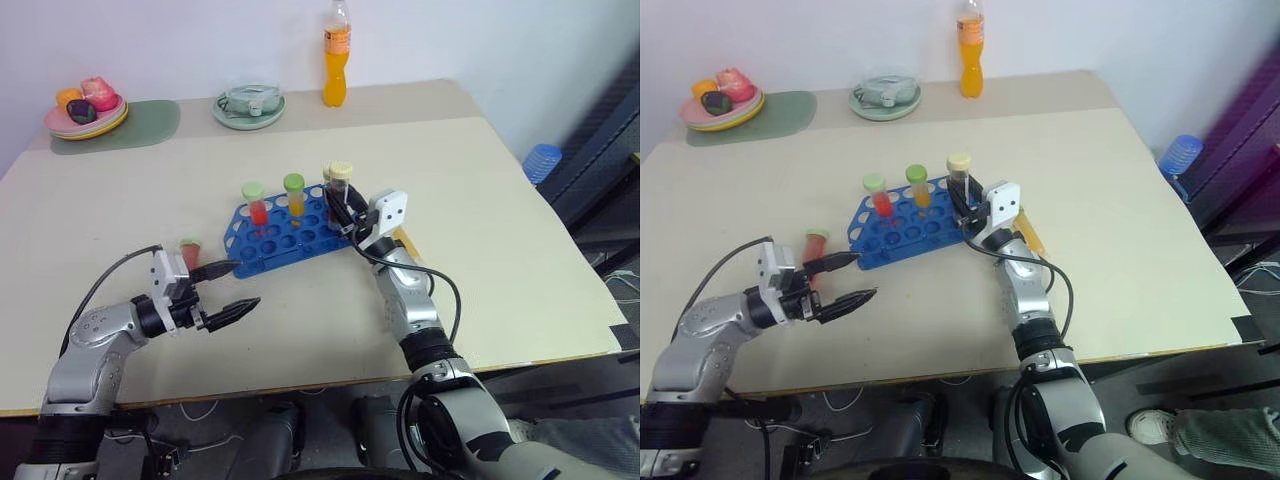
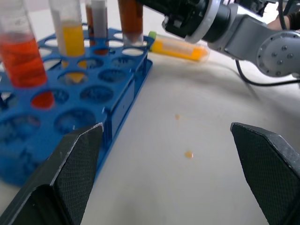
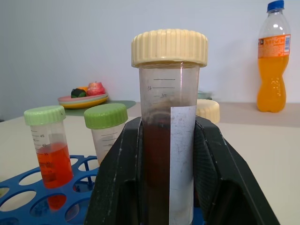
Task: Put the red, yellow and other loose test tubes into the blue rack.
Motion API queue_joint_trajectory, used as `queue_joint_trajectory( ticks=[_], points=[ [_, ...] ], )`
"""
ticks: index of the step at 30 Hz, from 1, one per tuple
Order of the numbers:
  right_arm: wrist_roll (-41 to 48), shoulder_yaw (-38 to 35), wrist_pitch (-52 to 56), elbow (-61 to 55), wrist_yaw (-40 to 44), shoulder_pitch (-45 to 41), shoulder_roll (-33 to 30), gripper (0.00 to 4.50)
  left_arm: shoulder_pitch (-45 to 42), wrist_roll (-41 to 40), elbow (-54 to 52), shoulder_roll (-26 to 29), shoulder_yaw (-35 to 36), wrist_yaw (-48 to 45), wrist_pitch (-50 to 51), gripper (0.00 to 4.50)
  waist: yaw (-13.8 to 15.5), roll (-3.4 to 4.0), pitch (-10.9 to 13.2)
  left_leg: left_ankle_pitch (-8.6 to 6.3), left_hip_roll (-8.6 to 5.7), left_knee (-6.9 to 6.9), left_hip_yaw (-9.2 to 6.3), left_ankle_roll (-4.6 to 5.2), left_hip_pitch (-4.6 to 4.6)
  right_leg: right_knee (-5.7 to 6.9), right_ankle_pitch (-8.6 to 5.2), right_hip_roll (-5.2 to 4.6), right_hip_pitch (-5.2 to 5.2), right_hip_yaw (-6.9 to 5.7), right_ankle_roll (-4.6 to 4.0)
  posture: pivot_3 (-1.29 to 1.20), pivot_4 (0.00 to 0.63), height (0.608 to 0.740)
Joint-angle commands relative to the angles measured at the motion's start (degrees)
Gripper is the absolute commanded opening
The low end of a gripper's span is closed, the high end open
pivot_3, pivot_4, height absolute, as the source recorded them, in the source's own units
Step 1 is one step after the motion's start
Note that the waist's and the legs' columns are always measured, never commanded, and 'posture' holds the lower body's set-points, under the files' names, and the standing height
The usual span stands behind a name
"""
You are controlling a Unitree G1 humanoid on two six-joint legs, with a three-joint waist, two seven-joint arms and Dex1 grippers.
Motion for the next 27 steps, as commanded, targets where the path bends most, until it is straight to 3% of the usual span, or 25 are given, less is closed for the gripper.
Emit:
queue_joint_trajectory(
  ticks=[1, 15, 27],
  points=[
    [0.7, -0.2, 1.1, -1.2, 0.5, 2.7, -0.6, 0.78, 0.2, -0.1, 0.5, 0.1, 1.6, -1.0, -2.4, 4.50, 0.1, -0.01, 0.0, 0.00, 0.00, 0.00, 0.00, 0.00, 0.00, 0.00, 0.00, -0.01, 0.00, 0.00, 0.00, 0.00, 0.150, 0.740],
    [0.4, -0.6, 2.3, -4.3, -1.0, 4.1, -2.3, 0.78, -2.4, 0.4, 1.9, -0.9, -0.2, -1.2, -2.6, 4.50, 0.1, -0.03, 0.0, 0.00, 0.00, -0.02, 0.00, 0.00, 0.00, -0.01, 0.00, -0.01, -0.01, 0.00, 0.00, 0.00, 0.150, 0.740],
    [-0.3, -0.4, 1.6, -2.6, -1.6, 3.4, -2.3, 0.78, -3.2, -7.7, -2.7, -0.7, 3.0, -4.0, 0.8, 4.50, 0.1, -0.03, 0.0, 0.00, 0.00, -0.02, 0.00, 0.00, 0.00, -0.04, 0.00, -0.02, 0.01, 0.00, 0.00, 0.00, 0.150, 0.740]
  ],
)
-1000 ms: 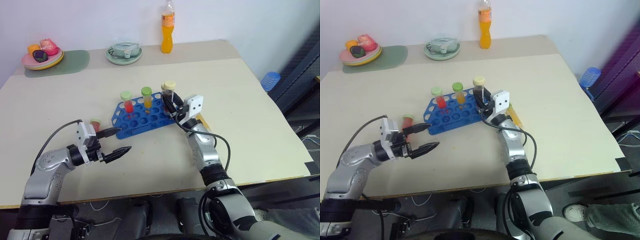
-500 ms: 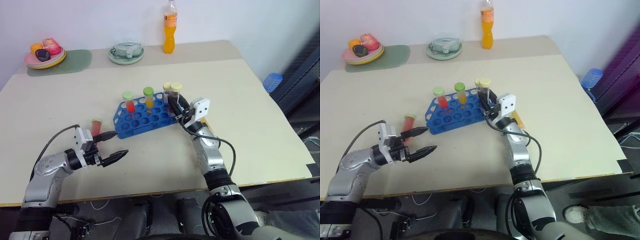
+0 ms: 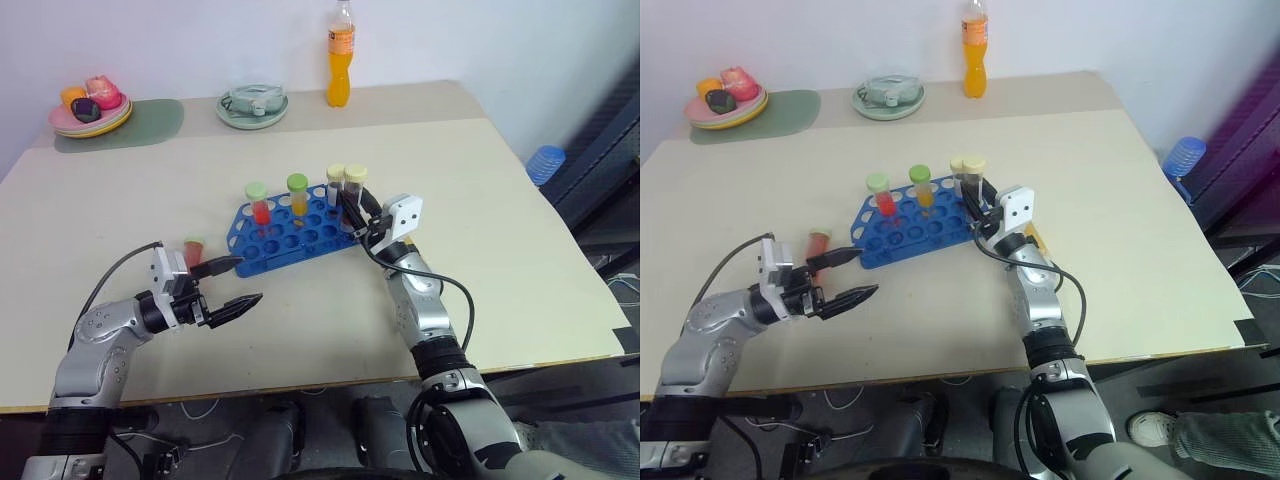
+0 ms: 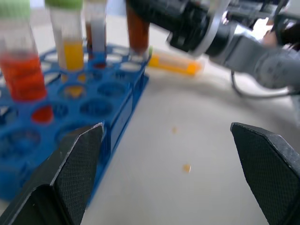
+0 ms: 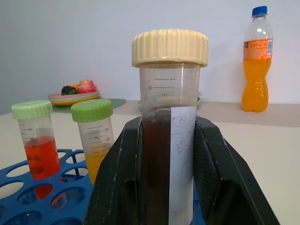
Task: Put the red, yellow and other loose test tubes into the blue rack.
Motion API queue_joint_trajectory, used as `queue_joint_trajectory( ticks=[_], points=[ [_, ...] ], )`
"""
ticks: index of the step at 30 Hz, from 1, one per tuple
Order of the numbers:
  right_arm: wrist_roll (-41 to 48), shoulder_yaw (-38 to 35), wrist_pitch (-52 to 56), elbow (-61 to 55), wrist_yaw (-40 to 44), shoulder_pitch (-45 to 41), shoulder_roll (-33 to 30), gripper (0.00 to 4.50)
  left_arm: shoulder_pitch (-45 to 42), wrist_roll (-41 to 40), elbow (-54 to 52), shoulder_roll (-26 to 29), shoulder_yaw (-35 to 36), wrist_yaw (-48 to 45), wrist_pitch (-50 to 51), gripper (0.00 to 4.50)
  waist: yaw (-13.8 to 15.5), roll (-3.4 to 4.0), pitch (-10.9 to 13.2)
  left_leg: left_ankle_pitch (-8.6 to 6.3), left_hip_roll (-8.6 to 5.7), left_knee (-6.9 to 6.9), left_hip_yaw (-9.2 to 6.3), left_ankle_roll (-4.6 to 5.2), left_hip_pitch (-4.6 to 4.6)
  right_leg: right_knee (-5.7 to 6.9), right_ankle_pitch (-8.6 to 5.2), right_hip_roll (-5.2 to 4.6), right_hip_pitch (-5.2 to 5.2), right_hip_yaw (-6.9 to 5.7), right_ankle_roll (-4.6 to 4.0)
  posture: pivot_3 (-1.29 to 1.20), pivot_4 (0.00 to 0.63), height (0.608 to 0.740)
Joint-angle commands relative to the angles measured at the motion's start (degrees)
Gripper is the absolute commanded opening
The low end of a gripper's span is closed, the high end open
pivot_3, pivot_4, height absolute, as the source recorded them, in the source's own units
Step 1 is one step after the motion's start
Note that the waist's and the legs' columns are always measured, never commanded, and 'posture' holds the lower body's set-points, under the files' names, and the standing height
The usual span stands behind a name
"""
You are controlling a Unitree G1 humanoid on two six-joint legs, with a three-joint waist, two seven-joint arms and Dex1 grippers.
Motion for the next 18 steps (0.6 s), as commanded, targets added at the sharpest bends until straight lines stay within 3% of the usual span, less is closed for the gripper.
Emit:
queue_joint_trajectory(
  ticks=[1, 14, 17, 18],
  points=[
    [-0.3, -0.3, 0.4, 1.8, -0.6, 0.4, -0.3, 0.78, -0.1, -4.6, -3.6, 1.2, 3.5, -1.8, 1.4, 4.50, 0.0, 0.00, 0.0, 0.00, 0.00, 0.00, 0.00, 0.00, 0.00, 0.00, 0.00, 0.00, 0.00, 0.00, 0.00, 0.00, 0.150, 0.740],
    [-0.3, -0.3, -0.3, 4.7, -0.4, -1.3, 0.0, 0.78, 1.1, -6.5, -9.1, 1.7, 4.8, 0.4, 5.9, 4.50, 0.0, 0.03, 0.0, 0.00, 0.00, -0.03, 0.00, 0.00, -0.01, -0.01, -0.01, 0.00, -0.02, 0.01, -0.01, 0.00, 0.150, 0.740],
    [2.9, -0.6, 1.6, 3.8, 3.2, -0.9, 0.4, 0.78, 0.9, -6.6, -9.7, 1.6, 4.8, 1.1, 6.6, 4.50, -0.1, 0.03, 0.0, 0.00, 0.00, -0.04, 0.00, 0.00, -0.01, -0.01, -0.01, 0.01, -0.02, 0.01, -0.01, 0.00, 0.150, 0.740],
    [3.3, -0.6, 1.7, 3.3, 3.9, -0.7, 0.4, 1.28, 0.8, -6.6, -9.9, 1.6, 4.7, 1.3, 6.7, 4.50, -0.1, 0.03, 0.0, 0.00, 0.00, -0.04, 0.00, 0.00, -0.01, -0.02, -0.01, 0.01, -0.02, 0.01, -0.01, 0.00, 0.150, 0.740]
  ],
)
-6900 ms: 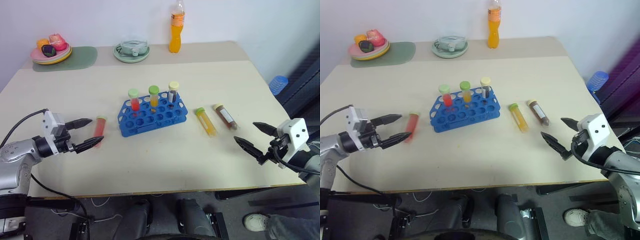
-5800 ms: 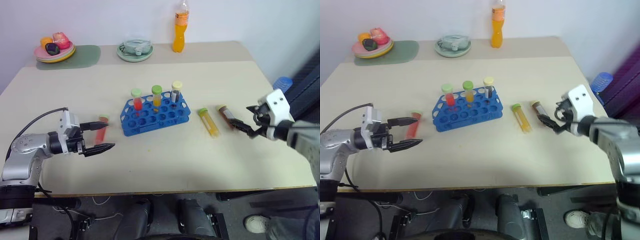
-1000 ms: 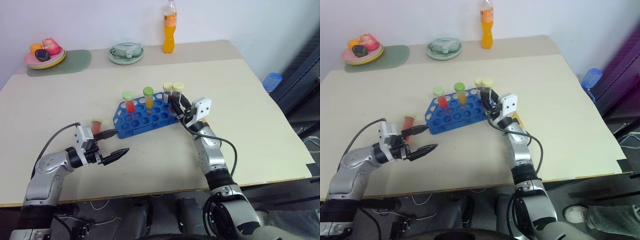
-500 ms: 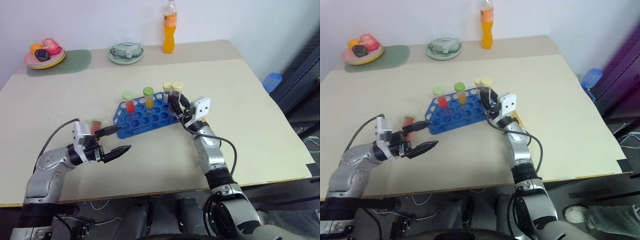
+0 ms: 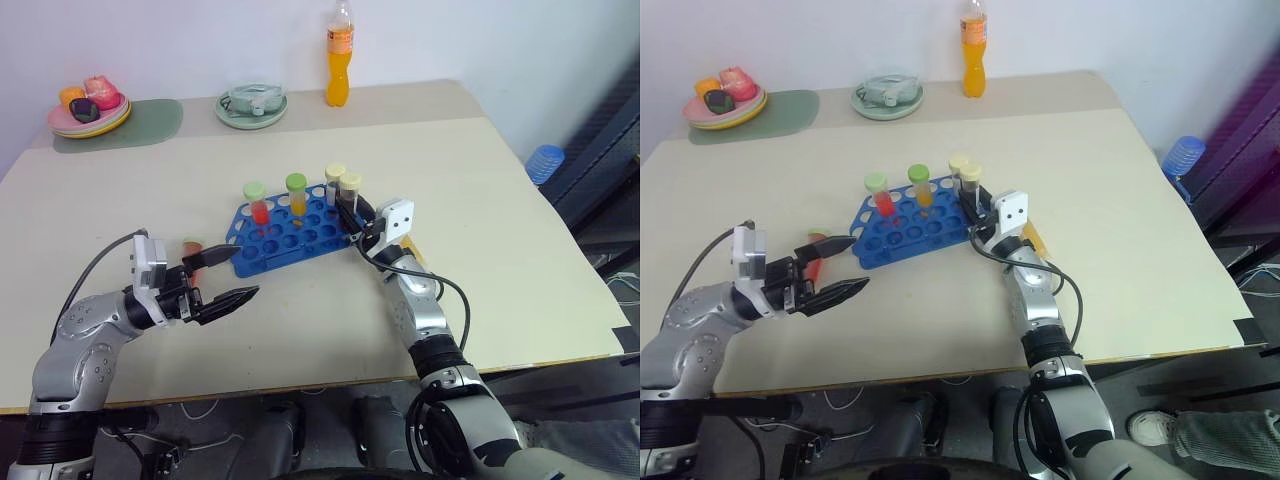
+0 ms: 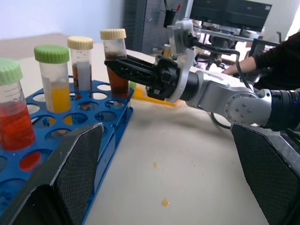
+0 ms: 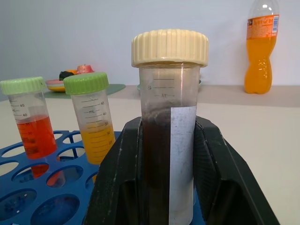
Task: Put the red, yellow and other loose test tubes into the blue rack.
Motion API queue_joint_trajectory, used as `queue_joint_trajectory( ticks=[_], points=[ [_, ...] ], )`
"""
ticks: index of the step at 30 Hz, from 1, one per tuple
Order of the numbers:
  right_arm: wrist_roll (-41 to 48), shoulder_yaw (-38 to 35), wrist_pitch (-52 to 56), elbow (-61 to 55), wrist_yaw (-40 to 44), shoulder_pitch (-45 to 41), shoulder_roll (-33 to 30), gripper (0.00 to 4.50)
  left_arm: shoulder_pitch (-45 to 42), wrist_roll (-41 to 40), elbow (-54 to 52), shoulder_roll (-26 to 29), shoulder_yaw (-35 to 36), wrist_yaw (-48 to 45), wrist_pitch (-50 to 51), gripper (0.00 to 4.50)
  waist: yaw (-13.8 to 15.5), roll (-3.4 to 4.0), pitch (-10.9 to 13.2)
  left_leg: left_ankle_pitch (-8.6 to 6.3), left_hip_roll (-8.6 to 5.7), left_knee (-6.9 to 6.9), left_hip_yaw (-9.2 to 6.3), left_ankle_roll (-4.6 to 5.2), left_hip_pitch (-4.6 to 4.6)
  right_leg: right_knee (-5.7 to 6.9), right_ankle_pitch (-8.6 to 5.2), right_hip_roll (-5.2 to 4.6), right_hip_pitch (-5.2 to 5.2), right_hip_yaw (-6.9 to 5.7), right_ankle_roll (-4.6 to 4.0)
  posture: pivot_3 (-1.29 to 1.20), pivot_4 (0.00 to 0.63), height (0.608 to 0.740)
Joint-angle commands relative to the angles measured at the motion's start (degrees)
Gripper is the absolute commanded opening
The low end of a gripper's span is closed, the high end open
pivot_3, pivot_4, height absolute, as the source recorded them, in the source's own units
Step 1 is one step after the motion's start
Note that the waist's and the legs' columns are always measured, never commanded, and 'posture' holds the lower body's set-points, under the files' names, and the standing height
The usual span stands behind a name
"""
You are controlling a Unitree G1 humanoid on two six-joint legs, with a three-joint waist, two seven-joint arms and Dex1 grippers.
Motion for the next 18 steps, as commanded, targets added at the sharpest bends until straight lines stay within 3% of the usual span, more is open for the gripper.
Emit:
queue_joint_trajectory(
  ticks=[1, 2, 7, 15, 18],
  points=[
    [2.4, -0.3, 1.1, -1.0, 2.9, 0.1, 0.1, 1.81, -0.6, -1.5, -2.2, 0.0, 1.1, 0.8, 0.7, 4.50, 0.0, 0.00, 0.0, 0.00, 0.00, -0.01, 0.00, 0.00, 0.00, 0.00, 0.00, 0.00, 0.00, 0.00, 0.00, 0.00, 0.150, 0.740],
    [1.6, -0.2, 0.1, -1.0, 2.3, 0.1, 0.0, 2.06, -0.7, -1.5, -2.3, 0.0, 1.1, 1.0, 0.8, 4.50, 0.0, 0.00, 0.0, 0.00, 0.00, -0.01, 0.00, 0.00, 0.00, 0.00, 0.00, 0.00, 0.00, 0.00, 0.00, 0.00, 0.150, 0.740],
    [-4.7, 0.6, -4.7, -0.8, -3.3, -0.3, -1.1, 4.46, -1.6, -1.3, -2.4, -0.5, 0.5, 1.6, 1.3, 4.50, 0.0, 0.00, 0.0, 0.03, 0.00, -0.15, 0.00, -0.05, 0.00, -0.01, -0.01, 0.00, -0.09, 0.01, -0.02, 0.00, 0.150, 0.740],
    [-9.1, 3.0, 1.5, -14.9, -5.5, 3.1, -5.0, 4.46, -3.0, -0.4, -1.5, -1.6, -0.6, 1.8, 1.3, 4.50, 0.1, 0.00, 0.0, 0.06, 0.00, -0.21, 0.00, -0.09, -0.01, -0.01, -0.03, 0.00, -0.13, 0.02, -0.04, 0.00, 0.150, 0.740],
    [-10.9, 3.4, 15.1, -28.7, -5.7, 6.1, -9.2, 4.46, -3.2, -0.1, -1.2, -2.0, -1.1, 1.7, 1.1, 4.50, 0.4, 0.00, 0.0, 0.06, 0.00, -0.21, 0.00, -0.09, -0.03, -0.02, -0.03, -0.01, -0.14, 0.02, -0.05, 0.00, 0.150, 0.740]
  ],
)
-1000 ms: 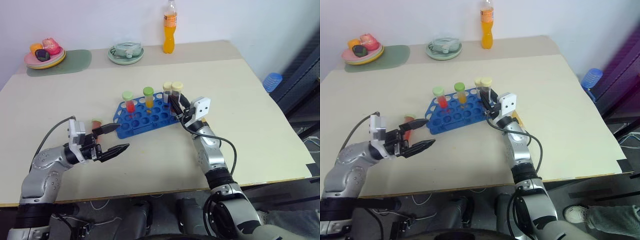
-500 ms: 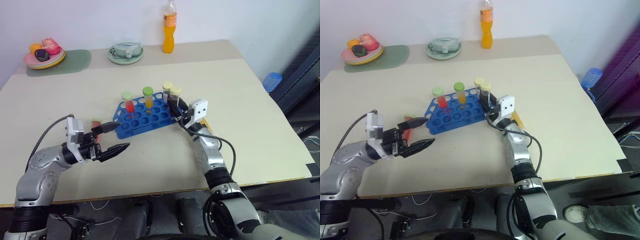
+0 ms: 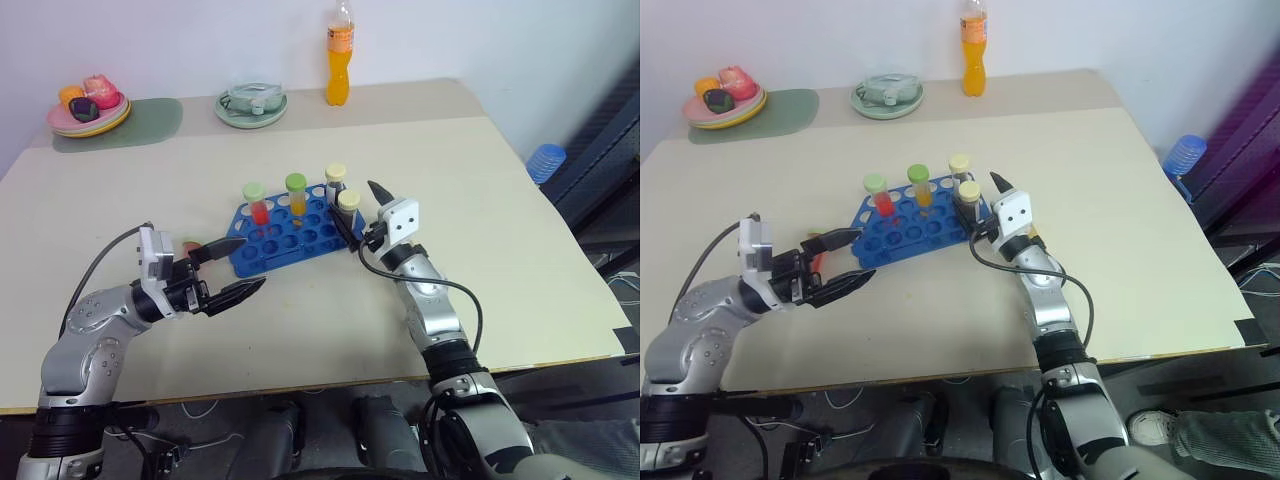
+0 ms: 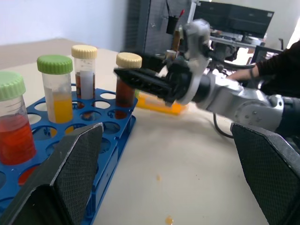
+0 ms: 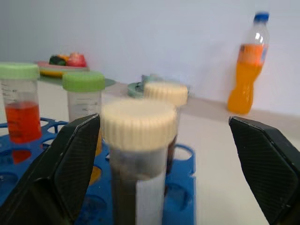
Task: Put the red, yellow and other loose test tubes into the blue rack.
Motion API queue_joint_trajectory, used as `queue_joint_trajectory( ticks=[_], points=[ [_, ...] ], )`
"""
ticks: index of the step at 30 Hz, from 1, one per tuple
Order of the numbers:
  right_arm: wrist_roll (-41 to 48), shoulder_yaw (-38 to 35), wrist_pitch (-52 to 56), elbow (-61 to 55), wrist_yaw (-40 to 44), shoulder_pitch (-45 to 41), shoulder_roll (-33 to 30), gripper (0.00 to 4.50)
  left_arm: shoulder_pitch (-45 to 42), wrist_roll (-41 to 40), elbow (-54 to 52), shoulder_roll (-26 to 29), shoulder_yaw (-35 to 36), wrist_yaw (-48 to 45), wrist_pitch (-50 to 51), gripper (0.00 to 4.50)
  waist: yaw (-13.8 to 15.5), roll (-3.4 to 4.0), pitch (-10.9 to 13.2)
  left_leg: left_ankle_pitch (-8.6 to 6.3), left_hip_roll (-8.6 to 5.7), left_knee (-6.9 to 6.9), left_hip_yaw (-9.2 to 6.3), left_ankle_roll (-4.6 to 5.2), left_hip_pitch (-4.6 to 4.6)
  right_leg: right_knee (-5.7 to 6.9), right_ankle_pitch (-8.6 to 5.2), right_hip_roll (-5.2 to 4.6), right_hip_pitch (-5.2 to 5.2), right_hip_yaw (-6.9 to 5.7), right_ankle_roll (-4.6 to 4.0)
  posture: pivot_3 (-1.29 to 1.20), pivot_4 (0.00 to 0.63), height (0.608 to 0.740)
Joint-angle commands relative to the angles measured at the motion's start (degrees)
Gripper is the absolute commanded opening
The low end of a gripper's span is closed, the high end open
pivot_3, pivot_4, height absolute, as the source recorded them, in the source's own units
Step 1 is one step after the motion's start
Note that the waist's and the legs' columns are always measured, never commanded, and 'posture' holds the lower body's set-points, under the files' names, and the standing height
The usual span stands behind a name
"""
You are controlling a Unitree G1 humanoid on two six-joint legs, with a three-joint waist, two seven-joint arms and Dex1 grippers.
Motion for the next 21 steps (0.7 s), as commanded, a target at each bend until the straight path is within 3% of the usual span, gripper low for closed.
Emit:
queue_joint_trajectory(
  ticks=[1, 5, 8, 11, 13, 15, 21],
  points=[
    [-1.2, 0.6, 18.3, -18.3, 1.2, 2.3, -5.4, 4.46, -0.9, -0.1, -0.8, -0.3, -0.3, -0.2, -0.7, 4.50, 0.3, 0.00, 0.0, 0.00, 0.00, -0.01, 0.00, 0.00, -0.02, -0.01, -0.01, 0.00, -0.02, 0.00, -0.01, 0.00, 0.150, 0.740],
    [3.7, -1.5, 36.4, -33.0, 5.1, 2.0, -12.7, 4.46, -1.3, 0.0, -0.3, -0.7, -1.0, -0.4, -0.9, 4.50, 1.3, -0.02, 0.0, 0.00, 0.00, 0.01, 0.00, 0.01, -0.08, -0.05, -0.01, -0.02, 0.02, 0.00, -0.02, 0.00, 0.150, 0.740],
    [11.6, -6.6, 58.3, -39.8, 5.5, -1.6, -16.1, 4.46, -1.9, 0.3, 0.6, -0.9, -1.5, -0.8, -1.2, 4.50, 1.4, -0.03, 0.0, -0.01, 0.04, 0.00, 0.00, 0.01, -0.13, -0.06, -0.04, -0.02, 0.18, 0.00, -0.06, 0.00, 0.150, 0.740],
    [17.2, -10.4, 77.9, -40.9, 5.4, -6.6, -19.0, 4.46, -2.5, 0.6, 1.4, -1.3, -1.8, -1.2, -1.4, 4.50, 1.5, -0.05, 0.0, -0.01, 0.04, 0.02, -0.01, 0.02, -0.21, -0.09, -0.11, -0.03, 0.14, -0.02, -0.19, 0.00, 0.150, 0.740],
    [17.9, -9.1, 88.9, -37.0, 5.6, -10.8, -22.7, 4.46, -3.1, 0.7, 1.9, -1.6, -2.1, -1.5, -1.5, 4.50, 1.5, -0.05, 0.0, -0.01, 0.05, 0.03, -0.02, 0.03, -0.31, -0.13, -0.12, -0.04, 0.08, -0.05, -0.19, 0.00, 0.150, 0.740],
    [18.6, -7.6, 95.1, -32.3, 6.1, -14.0, -25.2, 4.46, -3.6, 1.0, 2.4, -2.0, -2.5, -1.8, -1.7, 4.50, 1.5, -0.05, 0.0, 0.00, 0.04, 0.06, -0.02, 0.04, -0.48, -0.14, -0.11, -0.06, -0.07, -0.07, -0.19, 0.00, 0.150, 0.740],
    [18.4, 0.0, 96.3, -20.0, 8.8, -19.4, -29.0, 4.46, -4.5, 1.6, 3.5, -2.5, -3.1, -2.5, -2.2, 4.50, 1.3, -0.05, 0.0, 0.00, 0.04, 0.10, -0.02, 0.05, -0.85, -0.15, -0.02, -0.08, -0.40, -0.09, -0.05, 0.00, 0.150, 0.740]
  ],
)
